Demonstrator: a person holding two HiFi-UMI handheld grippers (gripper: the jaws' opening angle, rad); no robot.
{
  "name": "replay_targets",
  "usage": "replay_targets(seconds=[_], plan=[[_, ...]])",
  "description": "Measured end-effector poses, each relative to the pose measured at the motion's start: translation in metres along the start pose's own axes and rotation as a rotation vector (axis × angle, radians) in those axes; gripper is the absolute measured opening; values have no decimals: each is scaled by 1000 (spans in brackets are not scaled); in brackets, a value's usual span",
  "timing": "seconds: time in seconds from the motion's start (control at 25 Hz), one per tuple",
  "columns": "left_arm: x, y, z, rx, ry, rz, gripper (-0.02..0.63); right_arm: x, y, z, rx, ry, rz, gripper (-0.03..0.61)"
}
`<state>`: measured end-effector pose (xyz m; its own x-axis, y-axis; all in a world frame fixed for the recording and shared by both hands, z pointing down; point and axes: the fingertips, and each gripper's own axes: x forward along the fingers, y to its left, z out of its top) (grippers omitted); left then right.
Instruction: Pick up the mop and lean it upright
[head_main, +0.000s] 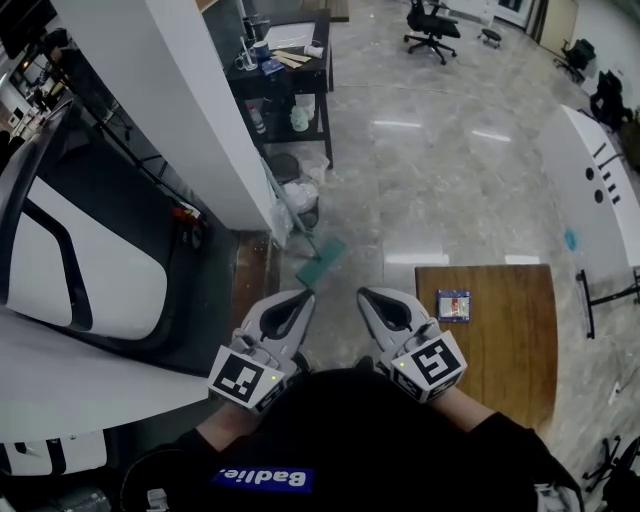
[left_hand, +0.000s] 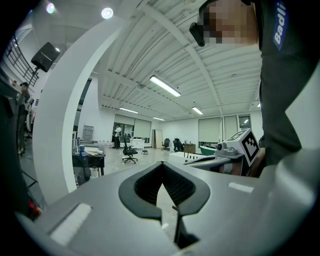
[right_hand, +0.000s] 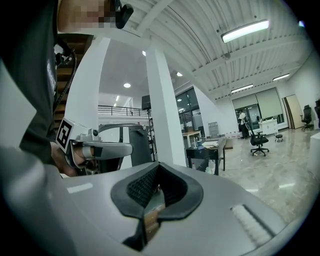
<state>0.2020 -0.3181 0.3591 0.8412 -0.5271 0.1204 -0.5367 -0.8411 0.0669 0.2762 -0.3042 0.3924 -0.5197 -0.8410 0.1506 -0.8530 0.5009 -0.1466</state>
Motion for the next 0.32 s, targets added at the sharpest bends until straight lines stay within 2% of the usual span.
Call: replay_targets(seconds=[0.12,0.32], plan=[[-1,0,-1,-4,-26,-20,20,3,0,0,4,1,-3,3],[-2,8,-2,-11,-22,-12,20,7,0,-5,0,8,-6,3]])
